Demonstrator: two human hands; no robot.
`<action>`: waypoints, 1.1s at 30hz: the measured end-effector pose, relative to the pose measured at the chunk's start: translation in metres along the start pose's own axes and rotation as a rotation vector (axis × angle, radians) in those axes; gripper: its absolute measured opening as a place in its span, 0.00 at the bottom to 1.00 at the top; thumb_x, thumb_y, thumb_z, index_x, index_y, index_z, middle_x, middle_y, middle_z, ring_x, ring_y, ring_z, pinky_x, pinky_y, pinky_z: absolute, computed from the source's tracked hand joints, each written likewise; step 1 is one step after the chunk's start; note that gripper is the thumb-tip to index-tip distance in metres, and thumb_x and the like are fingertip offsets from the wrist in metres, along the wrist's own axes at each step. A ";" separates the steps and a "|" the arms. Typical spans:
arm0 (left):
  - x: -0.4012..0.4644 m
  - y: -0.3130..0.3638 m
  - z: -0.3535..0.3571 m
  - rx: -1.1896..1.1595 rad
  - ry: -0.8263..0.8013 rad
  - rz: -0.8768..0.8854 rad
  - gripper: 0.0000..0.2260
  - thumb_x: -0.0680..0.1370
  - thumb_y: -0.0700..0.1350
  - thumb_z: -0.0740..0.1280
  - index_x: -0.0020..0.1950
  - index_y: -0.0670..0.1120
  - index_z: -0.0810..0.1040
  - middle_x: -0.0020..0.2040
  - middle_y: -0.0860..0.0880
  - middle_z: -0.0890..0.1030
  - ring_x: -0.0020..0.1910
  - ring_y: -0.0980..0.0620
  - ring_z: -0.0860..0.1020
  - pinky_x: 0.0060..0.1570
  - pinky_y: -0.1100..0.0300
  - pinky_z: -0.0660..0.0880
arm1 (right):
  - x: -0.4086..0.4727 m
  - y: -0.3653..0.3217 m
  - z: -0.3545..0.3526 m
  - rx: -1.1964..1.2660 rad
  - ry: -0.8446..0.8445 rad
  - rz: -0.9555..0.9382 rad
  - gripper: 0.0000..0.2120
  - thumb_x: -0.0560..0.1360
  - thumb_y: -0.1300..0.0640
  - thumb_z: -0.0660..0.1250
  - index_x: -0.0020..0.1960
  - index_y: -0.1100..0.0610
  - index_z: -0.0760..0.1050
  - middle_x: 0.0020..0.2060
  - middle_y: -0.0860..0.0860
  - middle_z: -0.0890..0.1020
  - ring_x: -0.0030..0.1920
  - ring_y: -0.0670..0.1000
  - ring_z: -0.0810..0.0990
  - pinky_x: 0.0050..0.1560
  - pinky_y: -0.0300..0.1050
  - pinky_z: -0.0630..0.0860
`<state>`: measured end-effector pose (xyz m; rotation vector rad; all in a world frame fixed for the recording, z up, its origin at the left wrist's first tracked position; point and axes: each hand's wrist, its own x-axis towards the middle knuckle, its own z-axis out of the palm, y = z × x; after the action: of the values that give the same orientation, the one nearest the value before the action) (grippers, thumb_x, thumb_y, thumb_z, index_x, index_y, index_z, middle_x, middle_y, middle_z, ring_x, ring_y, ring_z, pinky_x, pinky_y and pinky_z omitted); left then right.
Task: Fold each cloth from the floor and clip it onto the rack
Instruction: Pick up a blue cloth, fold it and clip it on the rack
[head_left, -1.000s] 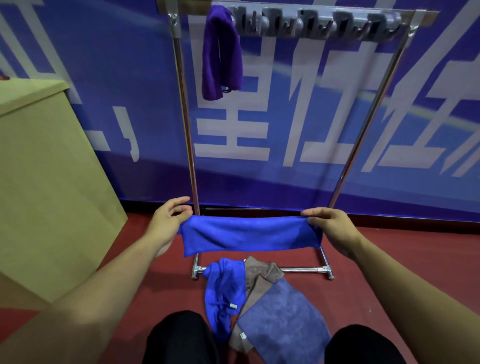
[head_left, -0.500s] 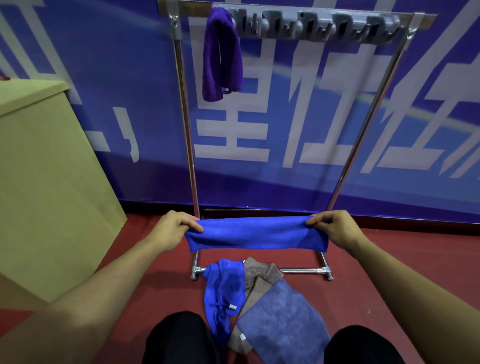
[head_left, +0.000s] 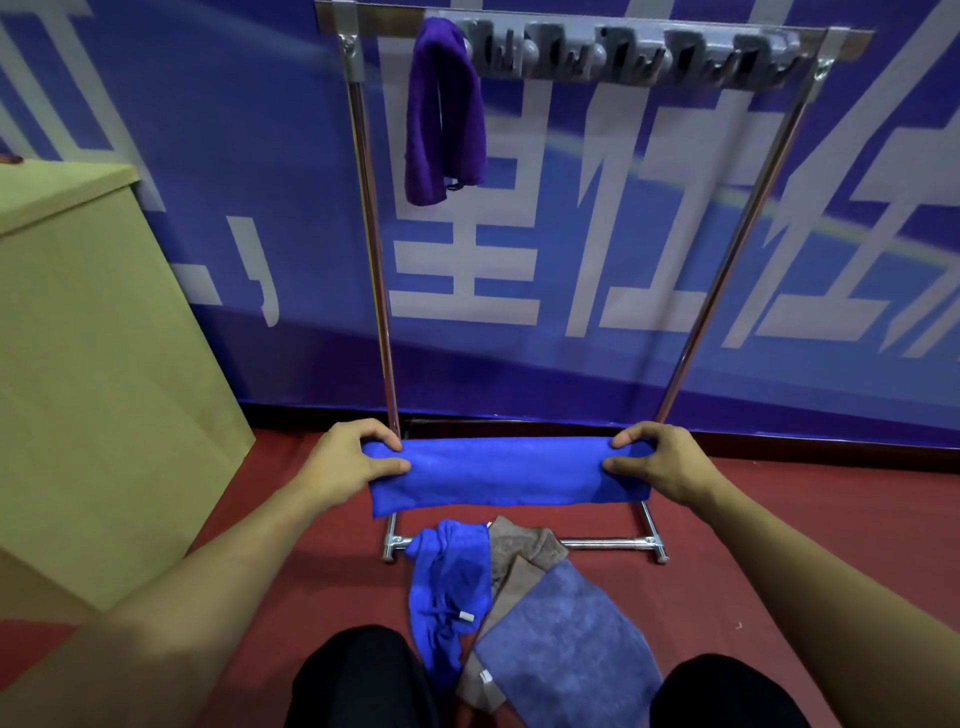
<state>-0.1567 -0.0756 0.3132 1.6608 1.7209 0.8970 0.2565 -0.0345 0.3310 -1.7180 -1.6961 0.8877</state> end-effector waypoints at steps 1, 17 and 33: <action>0.000 0.001 0.001 -0.005 0.000 -0.001 0.11 0.66 0.41 0.82 0.38 0.50 0.81 0.40 0.53 0.83 0.38 0.57 0.78 0.42 0.61 0.74 | 0.000 0.000 0.000 -0.013 0.016 -0.003 0.12 0.66 0.56 0.82 0.43 0.56 0.82 0.42 0.53 0.84 0.38 0.48 0.80 0.30 0.30 0.72; 0.004 0.011 0.013 -0.619 0.238 -0.227 0.13 0.72 0.39 0.77 0.56 0.41 0.82 0.52 0.39 0.85 0.48 0.46 0.83 0.56 0.52 0.79 | -0.006 0.002 0.002 0.357 0.080 -0.003 0.15 0.66 0.62 0.82 0.47 0.62 0.78 0.43 0.56 0.84 0.39 0.50 0.82 0.43 0.46 0.82; 0.009 0.070 0.021 -0.168 -0.121 0.098 0.05 0.70 0.41 0.80 0.42 0.47 0.86 0.40 0.50 0.87 0.39 0.59 0.82 0.46 0.64 0.77 | -0.018 0.000 0.047 0.138 -0.169 -0.051 0.16 0.66 0.61 0.82 0.46 0.65 0.78 0.39 0.54 0.82 0.38 0.47 0.76 0.39 0.28 0.72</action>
<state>-0.0985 -0.0647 0.3562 1.6631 1.4539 0.9386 0.2201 -0.0548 0.3030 -1.5393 -1.7340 1.1253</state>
